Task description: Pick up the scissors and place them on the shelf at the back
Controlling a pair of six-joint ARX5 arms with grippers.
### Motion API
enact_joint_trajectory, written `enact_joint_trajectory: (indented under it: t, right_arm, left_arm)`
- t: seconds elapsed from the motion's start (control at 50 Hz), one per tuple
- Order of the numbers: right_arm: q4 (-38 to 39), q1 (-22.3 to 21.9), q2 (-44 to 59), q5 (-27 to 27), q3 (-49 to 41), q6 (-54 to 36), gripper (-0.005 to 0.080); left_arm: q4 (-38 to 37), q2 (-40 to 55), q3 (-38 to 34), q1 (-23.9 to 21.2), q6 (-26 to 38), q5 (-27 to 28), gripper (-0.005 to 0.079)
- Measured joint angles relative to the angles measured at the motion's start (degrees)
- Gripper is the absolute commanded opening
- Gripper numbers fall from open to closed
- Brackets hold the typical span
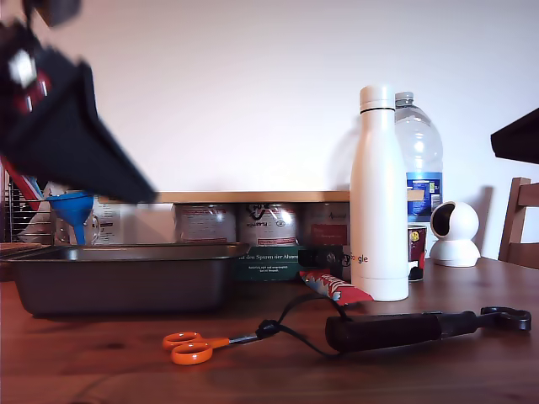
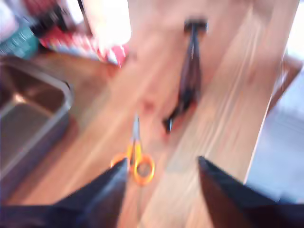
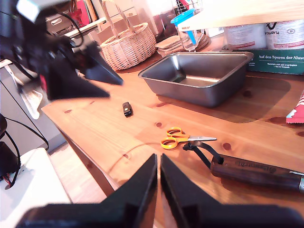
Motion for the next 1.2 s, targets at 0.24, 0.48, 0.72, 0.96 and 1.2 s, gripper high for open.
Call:
enact_joint_trajectory:
  t: [0.24,0.48,0.72,0.96,1.2]
  right_arm:
    - [0.0,0.0,0.0,1.1,0.0,0.0,-0.0012]
    - [0.0,0.0,0.0,2.4,0.0,0.0,-0.0012]
    - [-0.3,0.0,0.0,2.6,0.0,0.0,-0.0012]
    - [-0.4,0.0,0.0,2.6,0.0,0.0,-0.0012]
    - [-0.4,0.0,0.0,2.6,0.0,0.0,-0.0012]
  left_arm:
    - [-0.6,6.3,2.9,-0.8,1.2,-2.4,0.0448]
    - [-0.3,12.7,6.3,-0.8,3.7,-3.2,0.0447]
    - [1.2,18.8,6.5,-0.8,6.1,-3.3,0.0447]
    - [4.2,22.3,6.8,-0.8,7.0,-3.7,0.0447]
    - [7.4,26.6,6.8,-0.8,7.6,-4.3,0.0447]
